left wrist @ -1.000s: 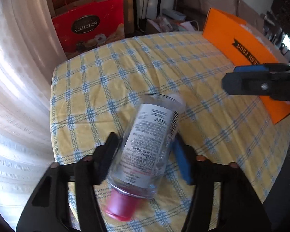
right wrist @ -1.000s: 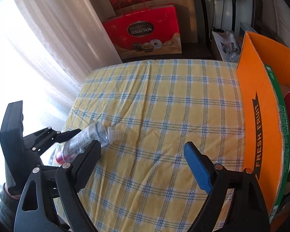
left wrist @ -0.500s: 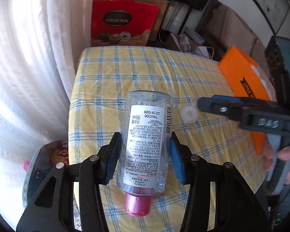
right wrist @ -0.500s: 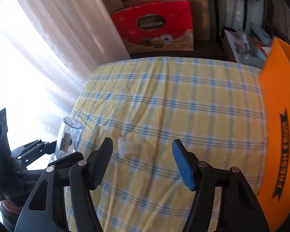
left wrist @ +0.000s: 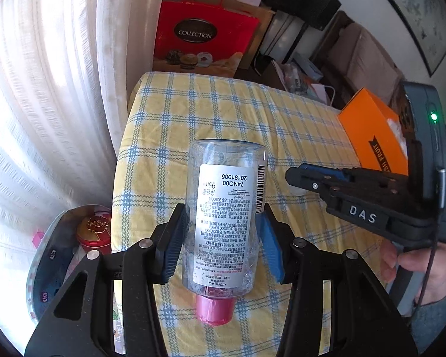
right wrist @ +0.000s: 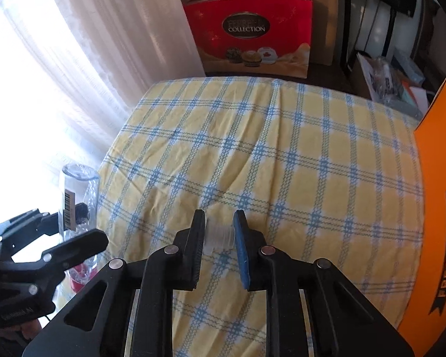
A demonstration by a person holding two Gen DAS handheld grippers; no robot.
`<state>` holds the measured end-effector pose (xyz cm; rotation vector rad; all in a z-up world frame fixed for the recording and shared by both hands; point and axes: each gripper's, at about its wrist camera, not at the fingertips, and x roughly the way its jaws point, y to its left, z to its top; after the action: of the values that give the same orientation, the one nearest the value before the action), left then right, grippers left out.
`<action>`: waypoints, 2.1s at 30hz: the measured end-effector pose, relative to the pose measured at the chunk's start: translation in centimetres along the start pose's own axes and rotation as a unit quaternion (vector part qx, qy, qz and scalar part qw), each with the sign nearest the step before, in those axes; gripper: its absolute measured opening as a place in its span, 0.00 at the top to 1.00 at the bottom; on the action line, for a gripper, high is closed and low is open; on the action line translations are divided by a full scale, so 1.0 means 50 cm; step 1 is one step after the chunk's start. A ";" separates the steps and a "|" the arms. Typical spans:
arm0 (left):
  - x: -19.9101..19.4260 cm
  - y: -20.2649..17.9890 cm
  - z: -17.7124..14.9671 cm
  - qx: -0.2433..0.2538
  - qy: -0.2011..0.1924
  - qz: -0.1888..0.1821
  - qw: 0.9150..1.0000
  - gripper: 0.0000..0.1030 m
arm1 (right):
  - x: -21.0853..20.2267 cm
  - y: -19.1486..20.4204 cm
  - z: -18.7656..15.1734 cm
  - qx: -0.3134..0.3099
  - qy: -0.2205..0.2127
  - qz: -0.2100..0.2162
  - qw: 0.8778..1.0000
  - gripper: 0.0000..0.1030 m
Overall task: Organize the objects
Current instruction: 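Lift the bottle with the left tool and carry it over the box, then lower the bottle into the orange box and open the left tool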
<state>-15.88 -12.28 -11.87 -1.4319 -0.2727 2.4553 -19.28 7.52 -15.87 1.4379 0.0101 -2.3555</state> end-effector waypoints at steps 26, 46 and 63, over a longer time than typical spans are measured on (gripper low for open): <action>-0.103 -0.260 0.081 0.071 -0.046 -0.052 0.995 0.57 | -0.328 -0.150 -0.030 0.042 -0.079 -0.015 0.996 0.82; -0.063 -0.582 0.082 0.167 -0.031 -0.116 0.979 0.57 | -0.457 -0.395 -0.162 0.126 -0.084 -0.080 0.985 0.82; 0.052 -0.752 0.020 0.223 0.049 -0.138 0.964 0.57 | -0.438 -0.515 -0.251 0.170 -0.046 -0.099 0.979 0.82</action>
<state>-12.34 23.98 -2.14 -1.2187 0.0947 2.0466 -7.96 40.83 -7.90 1.5384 -0.3005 -2.6851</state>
